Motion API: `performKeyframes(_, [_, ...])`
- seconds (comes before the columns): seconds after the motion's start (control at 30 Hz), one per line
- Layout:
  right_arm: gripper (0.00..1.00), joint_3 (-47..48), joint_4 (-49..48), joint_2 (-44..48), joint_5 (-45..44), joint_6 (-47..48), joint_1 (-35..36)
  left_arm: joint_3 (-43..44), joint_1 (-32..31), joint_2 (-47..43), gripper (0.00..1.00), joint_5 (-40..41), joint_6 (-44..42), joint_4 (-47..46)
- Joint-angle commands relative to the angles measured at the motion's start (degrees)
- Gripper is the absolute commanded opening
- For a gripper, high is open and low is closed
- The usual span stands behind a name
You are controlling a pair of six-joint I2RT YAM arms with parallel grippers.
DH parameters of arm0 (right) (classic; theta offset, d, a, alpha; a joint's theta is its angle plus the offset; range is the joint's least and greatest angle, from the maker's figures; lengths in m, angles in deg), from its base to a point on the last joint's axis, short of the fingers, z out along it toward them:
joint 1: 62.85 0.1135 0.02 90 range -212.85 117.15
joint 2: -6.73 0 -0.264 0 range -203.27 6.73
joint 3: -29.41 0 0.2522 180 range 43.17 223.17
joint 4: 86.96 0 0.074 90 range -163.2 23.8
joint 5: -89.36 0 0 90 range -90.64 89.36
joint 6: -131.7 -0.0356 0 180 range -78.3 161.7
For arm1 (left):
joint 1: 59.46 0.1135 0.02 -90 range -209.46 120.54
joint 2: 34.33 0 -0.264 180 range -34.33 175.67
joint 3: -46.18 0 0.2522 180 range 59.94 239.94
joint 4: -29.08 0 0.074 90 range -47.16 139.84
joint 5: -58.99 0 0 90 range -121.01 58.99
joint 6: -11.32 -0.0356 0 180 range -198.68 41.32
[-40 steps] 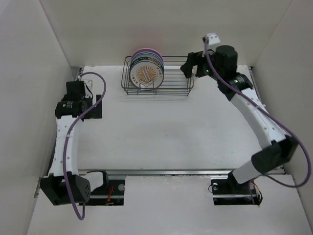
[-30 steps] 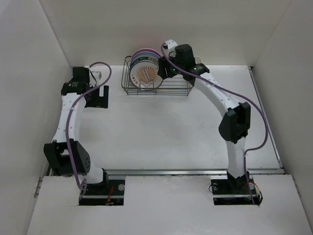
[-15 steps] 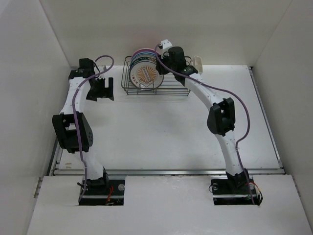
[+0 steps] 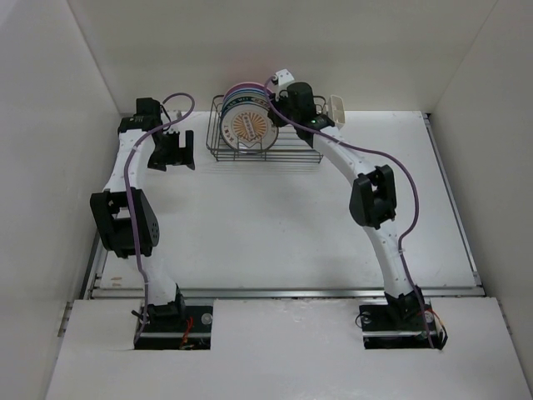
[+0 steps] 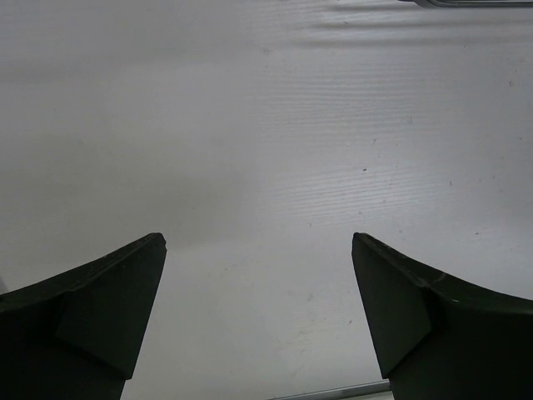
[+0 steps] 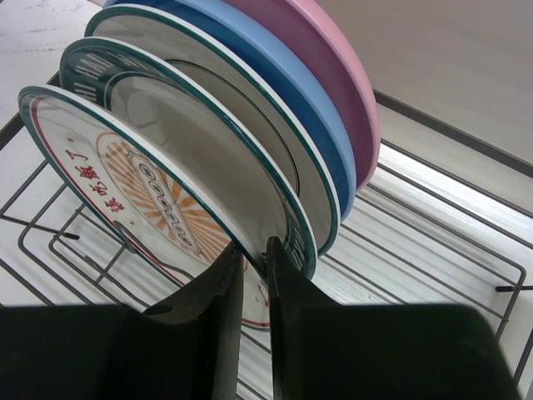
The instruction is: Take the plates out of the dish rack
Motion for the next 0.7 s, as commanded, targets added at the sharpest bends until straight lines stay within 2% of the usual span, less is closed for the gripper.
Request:
performKeyframes(0.0, [0.00, 0.20, -4.75, 3.44, -3.73, -1.06, 0.88, 1.76, 0.30, -1.01, 0.92, -0.23, -0.16, 0.89])
performKeyframes(0.2, [0.00, 0.19, -6.78, 9.50, -5.48, 0.53, 0.88, 1.76, 0.30, -2.16, 0.92, -0.76, -0.16, 0.89])
performKeyframes(0.37, [0.00, -2.88, -8.53, 14.77, -5.48, 3.61, 1.41, 0.70, -0.23, -2.77, 0.92, -0.76, -0.69, 0.36])
performKeyframes(0.5, [0.00, -6.65, -8.54, 18.20, -9.33, 7.39, 2.55, 0.70, -0.23, -3.30, 0.92, -0.76, -0.69, 0.36])
performKeyframes(0.67, [0.00, -9.56, -7.41, 23.12, -9.97, 6.79, 2.55, 0.70, -0.23, -3.30, 0.92, -0.76, -0.17, 0.36])
